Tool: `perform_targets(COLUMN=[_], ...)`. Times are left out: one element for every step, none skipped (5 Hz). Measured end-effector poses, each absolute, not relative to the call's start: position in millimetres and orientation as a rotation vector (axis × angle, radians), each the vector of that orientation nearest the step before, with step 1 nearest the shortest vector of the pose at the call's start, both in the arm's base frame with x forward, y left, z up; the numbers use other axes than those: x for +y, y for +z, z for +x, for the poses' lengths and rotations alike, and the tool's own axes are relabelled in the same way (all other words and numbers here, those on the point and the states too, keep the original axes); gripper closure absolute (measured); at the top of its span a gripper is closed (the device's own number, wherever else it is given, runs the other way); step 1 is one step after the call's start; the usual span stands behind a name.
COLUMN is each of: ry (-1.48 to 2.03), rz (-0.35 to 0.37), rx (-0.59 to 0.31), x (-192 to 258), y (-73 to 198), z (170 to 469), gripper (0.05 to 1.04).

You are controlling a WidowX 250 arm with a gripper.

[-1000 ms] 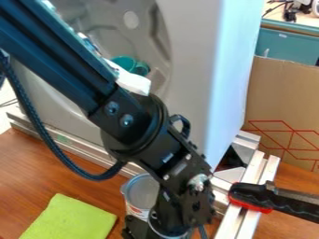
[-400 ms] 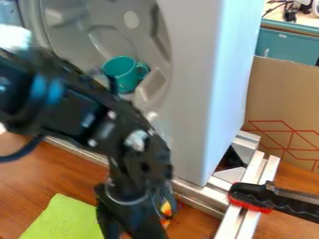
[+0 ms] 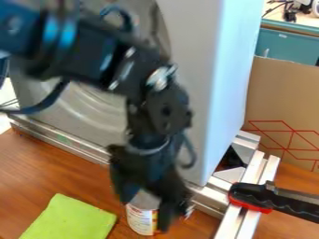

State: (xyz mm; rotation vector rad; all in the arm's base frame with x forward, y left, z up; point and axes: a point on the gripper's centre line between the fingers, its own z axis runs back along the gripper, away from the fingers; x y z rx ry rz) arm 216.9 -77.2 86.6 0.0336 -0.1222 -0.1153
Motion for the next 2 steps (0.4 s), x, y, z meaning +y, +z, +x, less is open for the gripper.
perform_targets(ry=[-0.064, -0.043], rz=[-0.016, 0.021], rx=[-0.093, -0.043], x=[-83, -93], y=[91, 71], z=[230, 238], gripper=[0.083, 0.083])
